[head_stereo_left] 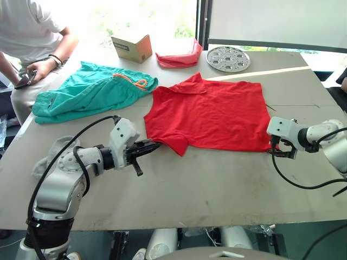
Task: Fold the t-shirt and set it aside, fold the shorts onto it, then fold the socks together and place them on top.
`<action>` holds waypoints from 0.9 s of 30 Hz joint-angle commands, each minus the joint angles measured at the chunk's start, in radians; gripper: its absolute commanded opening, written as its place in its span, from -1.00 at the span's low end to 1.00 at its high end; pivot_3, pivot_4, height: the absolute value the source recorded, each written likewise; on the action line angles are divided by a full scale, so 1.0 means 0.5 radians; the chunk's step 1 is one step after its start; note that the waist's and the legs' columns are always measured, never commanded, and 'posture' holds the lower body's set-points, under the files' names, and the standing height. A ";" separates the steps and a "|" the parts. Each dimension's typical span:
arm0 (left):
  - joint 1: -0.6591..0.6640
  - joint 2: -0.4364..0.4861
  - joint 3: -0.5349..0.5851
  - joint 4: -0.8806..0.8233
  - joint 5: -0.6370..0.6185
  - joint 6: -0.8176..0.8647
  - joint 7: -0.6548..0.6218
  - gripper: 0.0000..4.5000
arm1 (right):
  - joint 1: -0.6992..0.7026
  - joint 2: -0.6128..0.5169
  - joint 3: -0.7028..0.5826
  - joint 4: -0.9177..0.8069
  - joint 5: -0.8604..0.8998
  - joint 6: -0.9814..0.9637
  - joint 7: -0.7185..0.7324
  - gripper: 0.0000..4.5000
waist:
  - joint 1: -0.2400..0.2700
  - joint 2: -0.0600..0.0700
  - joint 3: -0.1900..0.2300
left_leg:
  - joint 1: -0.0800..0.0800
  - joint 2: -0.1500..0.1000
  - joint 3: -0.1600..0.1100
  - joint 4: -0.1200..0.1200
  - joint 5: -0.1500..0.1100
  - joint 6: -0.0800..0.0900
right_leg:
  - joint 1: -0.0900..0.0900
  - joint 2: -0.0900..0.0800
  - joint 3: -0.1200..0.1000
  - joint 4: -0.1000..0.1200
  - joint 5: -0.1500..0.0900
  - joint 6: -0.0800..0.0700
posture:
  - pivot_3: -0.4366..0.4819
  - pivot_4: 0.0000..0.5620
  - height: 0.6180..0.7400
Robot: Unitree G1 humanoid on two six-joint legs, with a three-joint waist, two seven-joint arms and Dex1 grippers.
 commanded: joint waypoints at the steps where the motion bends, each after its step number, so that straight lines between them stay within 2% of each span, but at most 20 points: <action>1: 0.004 0.016 0.053 -0.034 -0.041 -0.041 0.015 -1.00 | -0.021 0.023 0.079 0.086 -0.114 -0.004 0.111 0.42 | 0.000 0.000 0.000 | 0.000 0.000 0.000 0.000 0.000 0.000 | 0.001 0.000 0.000 0.000 0.000 -0.001 | -0.05 -0.47 1.00; 7: 0.057 0.008 0.085 -0.067 -0.049 -0.043 0.050 -1.00 | -0.039 0.061 0.009 0.043 -0.062 0.130 0.294 -0.92 | 0.007 -0.003 -0.002 | 0.000 0.000 -0.001 0.001 0.000 0.000 | 0.002 -0.001 -0.001 0.000 -0.002 -0.004 | -0.05 -0.47 1.00; 8: 0.069 0.005 0.092 -0.079 -0.058 -0.037 0.060 -1.00 | -0.030 0.055 -0.011 0.023 -0.036 0.157 0.332 -0.99 | 0.007 -0.003 -0.002 | 0.000 0.000 -0.001 0.001 0.000 0.000 | 0.002 -0.001 -0.001 0.000 -0.002 -0.004 | -0.05 -0.47 1.00; 14: 0.152 0.020 0.185 -0.133 -0.188 0.036 0.073 -1.00 | 0.155 -0.124 -0.258 -0.334 0.321 0.415 0.659 -0.99 | 0.024 0.002 0.001 | -0.003 0.000 -0.007 0.000 0.000 0.000 | 0.001 -0.008 -0.002 -0.001 -0.001 -0.003 | -0.05 -0.47 1.00; 19: 0.117 0.045 0.281 -0.083 -0.302 0.110 0.080 -1.00 | 0.310 -0.155 -0.449 -0.493 0.450 0.488 0.591 -0.99 | 0.018 0.005 0.003 | -0.003 0.000 -0.006 0.000 -0.001 0.000 | 0.001 -0.013 -0.003 -0.002 -0.003 -0.005 | -0.05 -0.47 1.00; 22: 0.058 0.078 0.310 -0.010 -0.335 0.140 0.076 -1.00 | 0.375 -0.088 -0.546 -0.549 0.486 0.413 0.484 -0.99 | 0.017 0.005 0.003 | -0.002 0.000 -0.004 0.000 -0.001 0.000 | 0.001 -0.011 -0.004 -0.001 -0.003 -0.005 | -0.05 -0.47 1.00; 25: 0.016 0.094 0.292 0.025 -0.343 0.149 0.073 -1.00 | 0.517 -0.132 -0.589 -0.626 0.452 0.212 0.451 -0.62 | 0.020 0.005 0.003 | -0.002 -0.001 -0.003 0.000 -0.001 0.000 | 0.001 -0.006 -0.006 -0.001 -0.003 -0.005 | -0.05 -0.47 1.00; 27: 0.003 0.099 0.282 0.035 -0.351 0.157 0.067 -1.00 | 0.614 -0.165 -0.615 -0.664 0.401 0.099 0.399 -0.21 | 0.022 0.005 0.003 | -0.002 -0.001 -0.004 0.000 -0.001 0.000 | 0.001 -0.006 -0.006 -0.001 0.000 0.002 | -0.05 -0.47 1.00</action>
